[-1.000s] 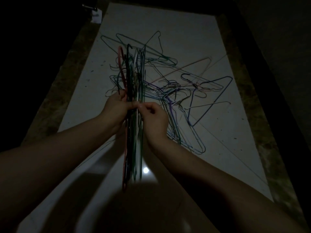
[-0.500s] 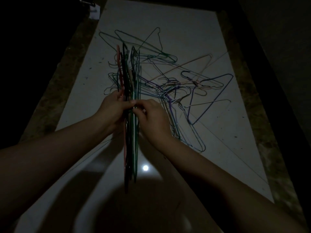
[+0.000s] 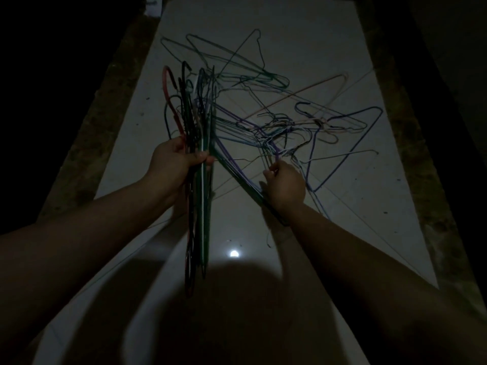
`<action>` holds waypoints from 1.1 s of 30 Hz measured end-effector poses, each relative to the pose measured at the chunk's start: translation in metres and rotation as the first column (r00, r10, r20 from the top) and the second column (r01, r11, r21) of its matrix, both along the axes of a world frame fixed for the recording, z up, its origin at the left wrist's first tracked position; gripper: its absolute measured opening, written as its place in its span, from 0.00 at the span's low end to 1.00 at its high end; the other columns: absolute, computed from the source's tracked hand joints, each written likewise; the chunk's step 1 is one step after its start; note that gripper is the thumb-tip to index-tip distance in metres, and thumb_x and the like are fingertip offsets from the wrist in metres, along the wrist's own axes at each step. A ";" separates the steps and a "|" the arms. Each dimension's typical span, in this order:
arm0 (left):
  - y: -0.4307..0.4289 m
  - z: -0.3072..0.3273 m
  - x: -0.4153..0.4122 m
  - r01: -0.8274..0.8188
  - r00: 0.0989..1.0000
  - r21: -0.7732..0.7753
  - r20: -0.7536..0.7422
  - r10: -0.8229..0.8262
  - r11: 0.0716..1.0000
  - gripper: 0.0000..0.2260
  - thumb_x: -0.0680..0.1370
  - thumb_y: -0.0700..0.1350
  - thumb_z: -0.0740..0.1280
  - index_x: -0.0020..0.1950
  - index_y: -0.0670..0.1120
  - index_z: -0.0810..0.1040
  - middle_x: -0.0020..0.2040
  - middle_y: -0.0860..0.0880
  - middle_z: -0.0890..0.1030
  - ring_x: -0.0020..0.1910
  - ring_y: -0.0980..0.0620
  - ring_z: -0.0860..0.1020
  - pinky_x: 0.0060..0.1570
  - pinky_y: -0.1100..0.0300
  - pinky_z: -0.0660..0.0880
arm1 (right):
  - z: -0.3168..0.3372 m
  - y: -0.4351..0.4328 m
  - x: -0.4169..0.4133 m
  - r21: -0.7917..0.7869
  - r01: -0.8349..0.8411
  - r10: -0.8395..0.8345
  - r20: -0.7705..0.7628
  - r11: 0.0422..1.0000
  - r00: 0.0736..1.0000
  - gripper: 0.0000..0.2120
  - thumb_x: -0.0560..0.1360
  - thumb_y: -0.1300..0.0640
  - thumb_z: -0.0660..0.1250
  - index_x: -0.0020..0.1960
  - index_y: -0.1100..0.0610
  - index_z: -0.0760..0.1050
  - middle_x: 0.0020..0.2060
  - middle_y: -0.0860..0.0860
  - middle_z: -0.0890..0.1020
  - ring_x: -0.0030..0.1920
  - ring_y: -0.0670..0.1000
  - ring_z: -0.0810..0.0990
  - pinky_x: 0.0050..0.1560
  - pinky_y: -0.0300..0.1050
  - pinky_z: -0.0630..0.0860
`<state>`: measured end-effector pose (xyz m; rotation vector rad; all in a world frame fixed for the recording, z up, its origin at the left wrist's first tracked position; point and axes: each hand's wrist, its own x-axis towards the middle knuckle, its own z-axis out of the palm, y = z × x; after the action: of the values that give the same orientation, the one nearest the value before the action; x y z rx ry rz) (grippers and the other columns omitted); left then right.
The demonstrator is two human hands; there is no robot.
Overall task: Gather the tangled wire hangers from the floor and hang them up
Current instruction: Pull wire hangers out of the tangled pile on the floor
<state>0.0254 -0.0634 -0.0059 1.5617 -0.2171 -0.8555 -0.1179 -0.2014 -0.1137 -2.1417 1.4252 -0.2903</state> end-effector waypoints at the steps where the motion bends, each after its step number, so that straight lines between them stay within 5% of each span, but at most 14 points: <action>1: 0.001 -0.001 0.002 -0.004 1.000 0.002 0.009 0.004 1.000 0.08 0.75 0.30 0.65 0.44 0.43 0.76 0.31 0.50 0.81 0.31 0.55 0.80 0.39 0.61 0.80 | -0.004 -0.002 0.001 0.023 -0.006 0.006 -0.020 1.000 1.000 0.10 0.77 0.54 0.66 0.51 0.61 0.76 0.48 0.56 0.81 0.49 0.56 0.79 0.42 0.42 0.69; 5: 0.004 -0.007 0.008 -0.017 0.999 0.002 0.031 0.017 1.000 0.09 0.74 0.29 0.64 0.43 0.43 0.76 0.29 0.54 0.82 0.34 0.56 0.81 0.45 0.60 0.80 | -0.013 -0.007 0.006 0.065 -0.065 0.075 -0.163 0.996 0.984 0.11 0.78 0.58 0.62 0.53 0.65 0.76 0.52 0.60 0.79 0.51 0.58 0.79 0.44 0.41 0.70; 9: 0.007 -0.008 0.013 -0.012 1.000 0.009 0.028 0.012 1.000 0.08 0.75 0.30 0.64 0.43 0.43 0.76 0.29 0.53 0.82 0.35 0.54 0.81 0.39 0.61 0.80 | -0.013 -0.007 0.009 -0.014 -0.082 0.075 -0.274 0.997 0.959 0.09 0.76 0.65 0.62 0.55 0.64 0.73 0.52 0.60 0.80 0.52 0.57 0.79 0.46 0.44 0.74; 11: 0.008 -0.009 0.014 -0.011 1.000 0.012 0.025 0.010 1.000 0.08 0.74 0.30 0.65 0.43 0.42 0.76 0.29 0.52 0.82 0.34 0.53 0.81 0.38 0.61 0.79 | -0.009 -0.008 0.010 0.000 -0.085 0.081 -0.290 0.996 0.954 0.02 0.75 0.66 0.61 0.45 0.62 0.73 0.51 0.60 0.80 0.51 0.58 0.79 0.46 0.44 0.74; 13: 0.008 -0.010 0.015 -0.021 0.999 0.017 0.031 0.020 1.000 0.08 0.74 0.29 0.65 0.44 0.42 0.76 0.30 0.51 0.82 0.35 0.53 0.81 0.42 0.60 0.80 | -0.007 -0.009 0.012 0.057 -0.018 0.028 -0.182 0.998 0.983 0.08 0.76 0.65 0.60 0.38 0.62 0.71 0.49 0.60 0.81 0.50 0.58 0.80 0.46 0.44 0.74; 15: 0.007 -0.010 0.018 -0.039 0.999 0.014 0.036 0.039 0.999 0.08 0.74 0.29 0.65 0.43 0.42 0.76 0.34 0.48 0.81 0.34 0.55 0.81 0.45 0.61 0.80 | -0.004 -0.006 0.012 0.201 0.119 -0.137 0.076 0.972 0.988 0.07 0.78 0.63 0.60 0.44 0.62 0.76 0.46 0.60 0.81 0.48 0.55 0.79 0.47 0.43 0.73; 19: 0.008 -0.009 0.022 -0.091 0.995 -0.020 -0.029 0.091 0.996 0.07 0.74 0.28 0.64 0.45 0.39 0.75 0.37 0.45 0.79 0.32 0.55 0.80 0.43 0.62 0.79 | 0.004 0.006 0.006 0.618 0.122 -0.488 0.469 0.777 0.736 0.10 0.75 0.66 0.63 0.36 0.56 0.73 0.27 0.50 0.75 0.29 0.49 0.73 0.34 0.43 0.71; 23: 0.009 -0.013 0.027 -0.115 0.991 -0.014 -0.063 0.114 0.993 0.07 0.74 0.28 0.64 0.49 0.36 0.75 0.30 0.49 0.82 0.33 0.54 0.81 0.50 0.58 0.78 | 0.026 0.015 0.006 0.665 0.042 -0.491 0.507 0.746 0.708 0.11 0.75 0.67 0.64 0.35 0.58 0.73 0.27 0.51 0.71 0.27 0.47 0.70 0.35 0.44 0.73; 29: 0.010 -0.003 0.025 -0.107 0.990 0.005 -0.088 0.107 0.994 0.07 0.75 0.31 0.64 0.42 0.42 0.76 0.28 0.51 0.82 0.30 0.56 0.80 0.32 0.66 0.77 | 0.071 0.037 0.012 0.600 -0.065 -0.366 0.566 0.797 0.739 0.07 0.76 0.66 0.64 0.40 0.60 0.75 0.32 0.50 0.74 0.33 0.45 0.71 0.30 0.28 0.69; 33: 0.011 0.005 0.030 -0.137 0.983 -0.014 -0.123 0.134 0.990 0.07 0.77 0.31 0.62 0.46 0.42 0.76 0.29 0.52 0.81 0.35 0.54 0.79 0.34 0.64 0.77 | 0.093 0.065 0.027 0.621 -0.127 -0.347 0.582 0.774 0.735 0.08 0.75 0.66 0.65 0.39 0.58 0.76 0.32 0.51 0.75 0.34 0.47 0.71 0.34 0.34 0.70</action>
<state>0.0555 -0.0528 -0.0009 1.4796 -0.0315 -0.8353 -0.0914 -0.1362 -0.0209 -1.1897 1.0076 -0.4966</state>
